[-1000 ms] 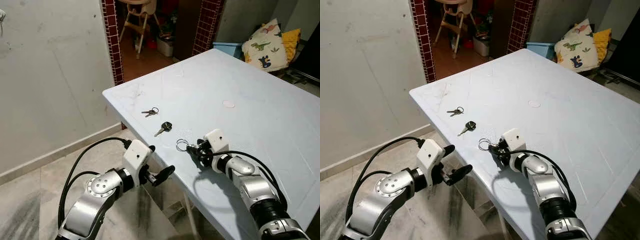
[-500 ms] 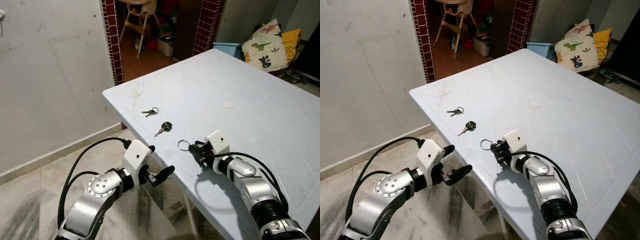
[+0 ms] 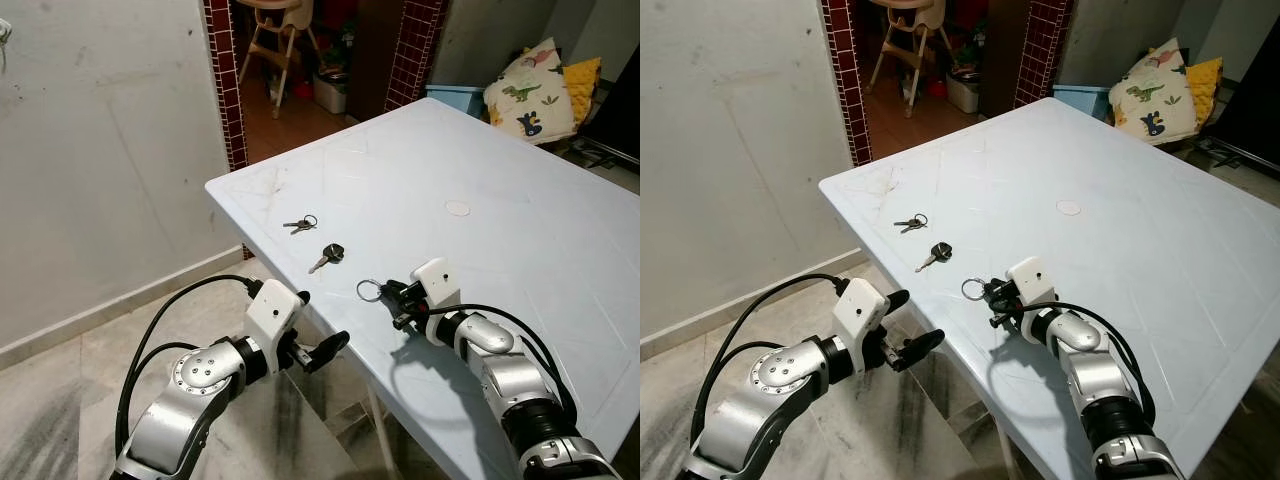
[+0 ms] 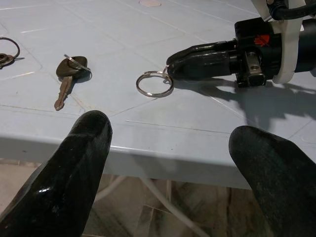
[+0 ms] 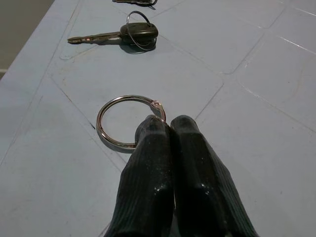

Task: Hang keys on a hook

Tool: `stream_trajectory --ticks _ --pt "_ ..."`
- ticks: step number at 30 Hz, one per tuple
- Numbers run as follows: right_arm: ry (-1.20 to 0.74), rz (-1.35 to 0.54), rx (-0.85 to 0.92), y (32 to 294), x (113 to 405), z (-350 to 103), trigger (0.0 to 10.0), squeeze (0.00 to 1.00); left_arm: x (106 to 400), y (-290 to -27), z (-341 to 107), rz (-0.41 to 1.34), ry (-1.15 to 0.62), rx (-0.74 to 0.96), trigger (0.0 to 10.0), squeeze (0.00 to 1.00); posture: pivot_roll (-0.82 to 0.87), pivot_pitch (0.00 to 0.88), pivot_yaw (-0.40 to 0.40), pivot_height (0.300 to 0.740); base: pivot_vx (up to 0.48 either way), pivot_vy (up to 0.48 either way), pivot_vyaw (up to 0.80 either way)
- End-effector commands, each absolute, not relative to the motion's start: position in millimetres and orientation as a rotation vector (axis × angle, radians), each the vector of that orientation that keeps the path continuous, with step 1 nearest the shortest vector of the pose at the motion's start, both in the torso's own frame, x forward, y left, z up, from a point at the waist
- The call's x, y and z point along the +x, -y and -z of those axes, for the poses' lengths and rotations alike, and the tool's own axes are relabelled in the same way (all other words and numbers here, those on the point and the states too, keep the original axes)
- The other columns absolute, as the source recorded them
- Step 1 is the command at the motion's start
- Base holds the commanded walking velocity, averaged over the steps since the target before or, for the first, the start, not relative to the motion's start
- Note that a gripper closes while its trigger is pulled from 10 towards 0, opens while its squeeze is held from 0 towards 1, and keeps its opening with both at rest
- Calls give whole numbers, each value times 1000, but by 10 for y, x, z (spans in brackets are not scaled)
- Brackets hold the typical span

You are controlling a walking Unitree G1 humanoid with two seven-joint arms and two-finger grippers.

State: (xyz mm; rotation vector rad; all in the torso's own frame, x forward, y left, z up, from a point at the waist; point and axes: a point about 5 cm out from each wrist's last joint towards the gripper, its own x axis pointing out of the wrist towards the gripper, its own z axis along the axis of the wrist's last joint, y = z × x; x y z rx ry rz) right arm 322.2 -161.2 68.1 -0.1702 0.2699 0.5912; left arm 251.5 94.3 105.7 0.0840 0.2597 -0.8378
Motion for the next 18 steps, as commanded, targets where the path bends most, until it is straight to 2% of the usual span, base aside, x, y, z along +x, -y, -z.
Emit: stream_trajectory --ticks 1,18 --pt "-315 -559 -174 1670 3206 -606 0 0 2511 -940 -1069 842 -256 96 10000 0 160 0 -21 740 0 0 0" --pt "-221 -248 -105 1929 3336 -749 0 0 2523 -952 -1080 837 -249 99 10000 0 157 0 -18 740 0 0 0"
